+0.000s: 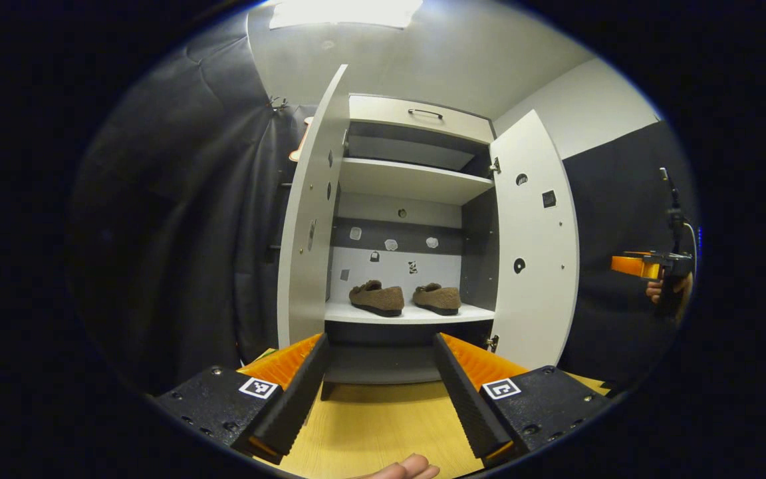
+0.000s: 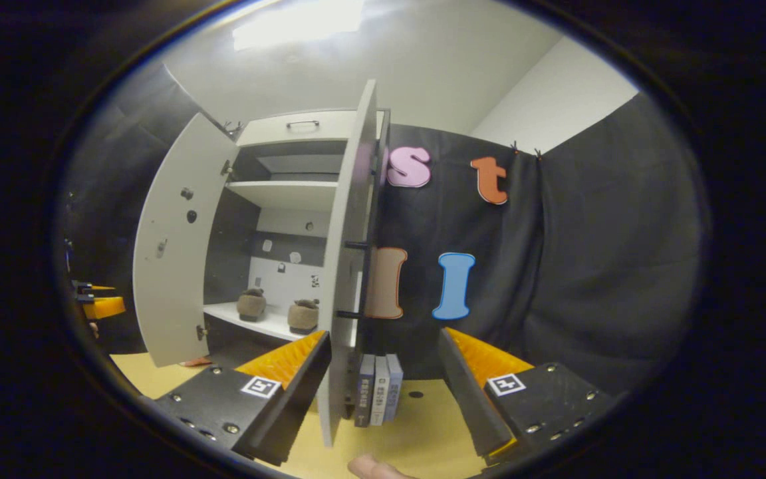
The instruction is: Grab one shoe with the right hand and put it into the shoe cabinet, grab the other shoe with the left hand and put it into the shoe cabinet; then close the right door with the right hand and the left door with the left hand.
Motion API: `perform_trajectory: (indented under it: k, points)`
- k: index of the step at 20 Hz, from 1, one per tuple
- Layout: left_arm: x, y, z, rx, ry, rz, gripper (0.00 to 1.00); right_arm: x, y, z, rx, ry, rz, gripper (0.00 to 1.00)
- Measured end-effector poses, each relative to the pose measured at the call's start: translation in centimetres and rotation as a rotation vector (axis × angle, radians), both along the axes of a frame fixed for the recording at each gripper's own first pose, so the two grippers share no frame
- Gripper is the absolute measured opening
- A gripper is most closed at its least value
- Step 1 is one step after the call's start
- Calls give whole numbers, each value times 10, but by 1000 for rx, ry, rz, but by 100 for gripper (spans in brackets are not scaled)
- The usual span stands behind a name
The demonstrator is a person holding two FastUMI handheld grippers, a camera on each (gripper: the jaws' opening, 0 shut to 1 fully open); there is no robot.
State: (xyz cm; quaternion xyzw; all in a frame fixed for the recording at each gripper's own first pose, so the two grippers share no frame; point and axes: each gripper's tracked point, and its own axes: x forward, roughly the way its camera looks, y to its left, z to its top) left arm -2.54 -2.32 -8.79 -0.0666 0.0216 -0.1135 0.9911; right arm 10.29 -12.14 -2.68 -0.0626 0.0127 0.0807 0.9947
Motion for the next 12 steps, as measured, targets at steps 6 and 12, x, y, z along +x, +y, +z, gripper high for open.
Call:
perform_trajectory:
  k: [6,12]
  points:
    - [-15,-10,5,-24,-15,-55,96,78,-49,-26,36,109,20,98]
    - [-18,-11,4,-10,-18,-83,96,124,-54,-59,117,213,-8,97]
